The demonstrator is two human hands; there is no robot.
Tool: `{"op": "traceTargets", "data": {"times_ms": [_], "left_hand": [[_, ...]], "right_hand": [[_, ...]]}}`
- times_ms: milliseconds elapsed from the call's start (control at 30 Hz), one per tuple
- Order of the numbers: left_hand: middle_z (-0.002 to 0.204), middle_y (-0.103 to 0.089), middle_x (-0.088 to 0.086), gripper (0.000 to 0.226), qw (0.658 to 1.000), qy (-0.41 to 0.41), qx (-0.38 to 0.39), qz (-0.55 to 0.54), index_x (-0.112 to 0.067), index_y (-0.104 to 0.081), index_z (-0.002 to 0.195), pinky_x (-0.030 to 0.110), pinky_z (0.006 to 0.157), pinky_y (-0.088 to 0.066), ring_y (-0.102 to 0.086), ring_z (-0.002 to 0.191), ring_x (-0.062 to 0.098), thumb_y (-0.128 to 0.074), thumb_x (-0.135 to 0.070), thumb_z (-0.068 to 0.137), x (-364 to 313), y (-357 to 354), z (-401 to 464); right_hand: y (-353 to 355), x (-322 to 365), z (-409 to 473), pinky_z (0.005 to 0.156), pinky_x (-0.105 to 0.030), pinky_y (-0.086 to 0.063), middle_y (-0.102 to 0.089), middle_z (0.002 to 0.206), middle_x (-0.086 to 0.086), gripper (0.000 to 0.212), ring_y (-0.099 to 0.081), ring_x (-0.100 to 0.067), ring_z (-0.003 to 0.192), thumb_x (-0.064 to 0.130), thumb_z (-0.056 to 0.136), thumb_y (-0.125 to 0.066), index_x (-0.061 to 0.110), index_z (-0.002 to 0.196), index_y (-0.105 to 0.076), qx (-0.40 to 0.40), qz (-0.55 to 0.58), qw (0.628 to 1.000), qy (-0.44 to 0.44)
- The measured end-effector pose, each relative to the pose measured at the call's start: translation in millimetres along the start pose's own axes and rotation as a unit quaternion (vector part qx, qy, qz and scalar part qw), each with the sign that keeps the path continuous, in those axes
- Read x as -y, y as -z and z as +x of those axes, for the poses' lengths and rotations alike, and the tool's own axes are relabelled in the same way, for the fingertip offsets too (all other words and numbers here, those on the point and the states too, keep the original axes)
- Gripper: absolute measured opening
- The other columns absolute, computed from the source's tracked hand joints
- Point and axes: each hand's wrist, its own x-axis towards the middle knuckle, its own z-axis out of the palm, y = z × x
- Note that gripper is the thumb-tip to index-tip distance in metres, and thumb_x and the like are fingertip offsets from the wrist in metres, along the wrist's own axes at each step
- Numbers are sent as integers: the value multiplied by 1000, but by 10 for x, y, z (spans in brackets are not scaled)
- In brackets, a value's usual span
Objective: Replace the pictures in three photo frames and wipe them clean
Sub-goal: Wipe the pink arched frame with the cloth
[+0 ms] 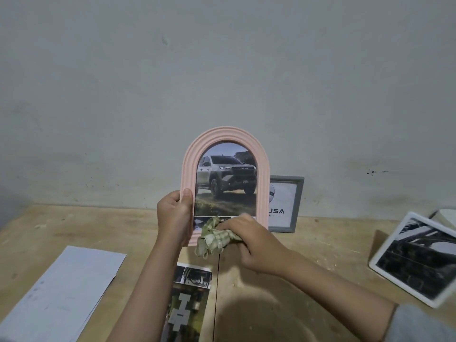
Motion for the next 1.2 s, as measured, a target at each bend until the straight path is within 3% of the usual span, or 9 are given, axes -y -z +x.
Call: {"op": "traceTargets", "data": {"times_ms": [200, 267, 400, 567, 733, 933, 1000, 1100, 1200], "left_hand": [[47, -35, 1, 40, 1000, -11, 7, 15, -9, -49, 58, 21, 45, -31, -33, 40, 15, -50, -17, 97, 103, -65, -46], [41, -33, -8, 43, 1000, -3, 17, 14, -11, -44, 55, 22, 46, -27, -29, 44, 16, -50, -16, 97, 87, -64, -25], [49, -34, 2, 41, 998, -4, 51, 35, -9, -45, 57, 28, 54, -23, -30, 51, 18, -53, -23, 95, 101, -4, 45], [65, -38, 11, 43, 996, 5, 93, 11, 2, -51, 68, 33, 61, -24, -32, 61, 22, -52, -33, 93, 117, -27, -5], [67, -39, 11, 57, 993, -31, 110, -18, 15, -44, 75, 36, 63, -24, -31, 64, 24, -50, -41, 84, 98, -8, 10], [81, -62, 20, 36, 989, 12, 109, -102, 11, -60, 83, 40, 79, -48, -57, 79, 27, -51, -21, 97, 42, 63, 19], [79, -67, 20, 31, 988, 29, 100, -112, 5, -64, 84, 35, 72, -55, -65, 74, 26, -45, -15, 100, 4, 84, -2], [51, -47, 9, 41, 996, 6, 56, -64, -5, -50, 62, 30, 51, -37, -43, 50, 20, -47, -23, 99, -15, 144, 4], [56, -29, 7, 44, 999, 7, 30, -37, -1, -40, 62, 31, 54, -23, -25, 54, 20, -50, -28, 96, 15, 190, 50]], "right_hand": [[534, 80, 309, 79, -23, -49, -64, 92, 6, 20, -61, -2, 88, 4, 92, -49, 16, 103, -60, 133, 154, 972, -117], [747, 131, 409, 78, -13, -44, -62, 89, 10, 19, -59, 7, 85, -1, 93, -49, 15, 101, -58, 62, 216, 966, -126], [994, 28, 585, 93, -27, -43, -64, 113, -1, 39, -58, -17, 107, 1, 82, -47, 13, 117, -60, -158, -5, 985, -64], [775, -177, 706, 103, -53, -40, -48, 139, -18, 66, -44, -33, 131, -2, 68, -39, 1, 133, -50, -143, -211, 967, -24], [434, -52, 707, 109, -47, -33, -40, 145, -19, 74, -37, -31, 136, -12, 62, -47, -1, 135, -46, -162, -198, 967, -13], [98, 96, 537, 113, -45, -27, -42, 145, -15, 76, -35, -27, 138, -10, 62, -45, 3, 137, -46, -83, -163, 983, 36], [12, 139, 446, 114, -44, -26, -41, 146, -12, 77, -33, -23, 139, -10, 63, -49, 6, 138, -45, -43, -155, 986, 48], [-98, 185, 303, 110, -46, -34, -46, 143, -9, 72, -38, -21, 136, -10, 65, -50, 8, 134, -50, 20, -127, 989, 77], [-143, 262, 217, 109, -38, -38, -52, 139, -5, 66, -43, -17, 133, -2, 69, -34, 11, 131, -54, 70, -51, 994, 67]]}}
